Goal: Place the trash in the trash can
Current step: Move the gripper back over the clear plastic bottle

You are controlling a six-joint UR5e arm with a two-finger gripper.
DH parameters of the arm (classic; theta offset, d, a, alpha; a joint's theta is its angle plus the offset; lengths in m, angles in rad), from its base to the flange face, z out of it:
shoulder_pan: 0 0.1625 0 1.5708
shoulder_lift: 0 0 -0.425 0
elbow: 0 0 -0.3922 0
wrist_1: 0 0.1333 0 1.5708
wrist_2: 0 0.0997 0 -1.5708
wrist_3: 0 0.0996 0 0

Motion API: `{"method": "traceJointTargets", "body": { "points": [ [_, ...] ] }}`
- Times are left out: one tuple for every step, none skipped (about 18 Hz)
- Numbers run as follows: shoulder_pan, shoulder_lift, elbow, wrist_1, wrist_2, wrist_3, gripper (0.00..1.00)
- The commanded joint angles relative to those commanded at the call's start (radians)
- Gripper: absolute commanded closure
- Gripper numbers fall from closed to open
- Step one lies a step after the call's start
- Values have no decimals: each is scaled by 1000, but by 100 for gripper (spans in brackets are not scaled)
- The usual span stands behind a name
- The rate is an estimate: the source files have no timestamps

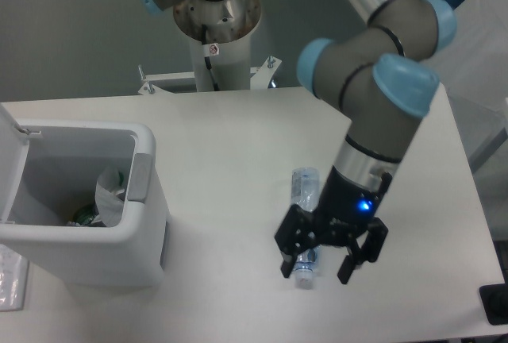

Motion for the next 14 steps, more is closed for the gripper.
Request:
{"method": "traceJointTargets", "body": {
  "points": [
    [-6,-18,9,0,24,5,0],
    [-20,-34,24,-3,58,11,0],
    [-31,-57,44,-5,95,11,0],
    [-37,-77,63,-18,130,14,0],
    [-43,-95,81,-38,156,18,0],
    [-44,-107,97,-63,175,32,0],
    [-44,-112,110,-86,180,52,0],
    [-44,-118,123,-110,181,67,0],
    [-44,-124,136,-138,181,81,0],
    [-44,-133,150,-167,187,95,0],
    [-44,-146,167,-199,213,104,0],
    [-57,-163,189,-233,256,110,0],
    [-76,-184,213,-262,300,112,0],
    [-93,-205,232,-291,343,112,0]
  ]
}}
